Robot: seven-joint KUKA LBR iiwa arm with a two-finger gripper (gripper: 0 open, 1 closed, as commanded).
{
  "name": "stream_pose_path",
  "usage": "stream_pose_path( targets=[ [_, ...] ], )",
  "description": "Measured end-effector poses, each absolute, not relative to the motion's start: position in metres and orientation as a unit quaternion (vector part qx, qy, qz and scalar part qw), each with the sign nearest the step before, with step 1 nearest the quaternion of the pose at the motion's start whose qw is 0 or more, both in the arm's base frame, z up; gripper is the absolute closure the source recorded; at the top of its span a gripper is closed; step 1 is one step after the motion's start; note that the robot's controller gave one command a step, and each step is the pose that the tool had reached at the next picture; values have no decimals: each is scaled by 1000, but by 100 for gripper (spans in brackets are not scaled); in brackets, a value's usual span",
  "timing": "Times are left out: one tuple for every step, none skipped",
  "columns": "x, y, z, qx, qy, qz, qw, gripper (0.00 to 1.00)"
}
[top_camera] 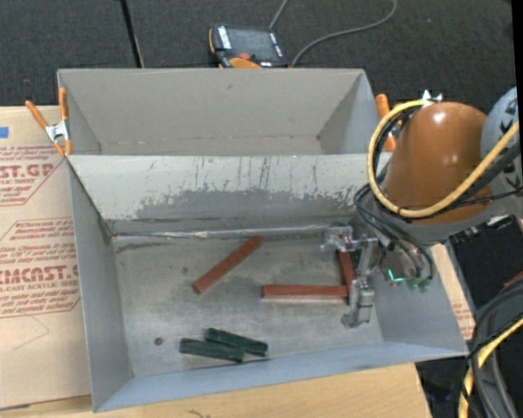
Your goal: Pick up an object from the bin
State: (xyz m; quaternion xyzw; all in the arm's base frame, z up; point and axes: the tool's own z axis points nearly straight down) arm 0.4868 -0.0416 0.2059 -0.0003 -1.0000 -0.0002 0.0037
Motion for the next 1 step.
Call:
stream_pose_path(
  targets=[
    [532, -42, 69, -94, -996, -1, 2, 0]
  ],
)
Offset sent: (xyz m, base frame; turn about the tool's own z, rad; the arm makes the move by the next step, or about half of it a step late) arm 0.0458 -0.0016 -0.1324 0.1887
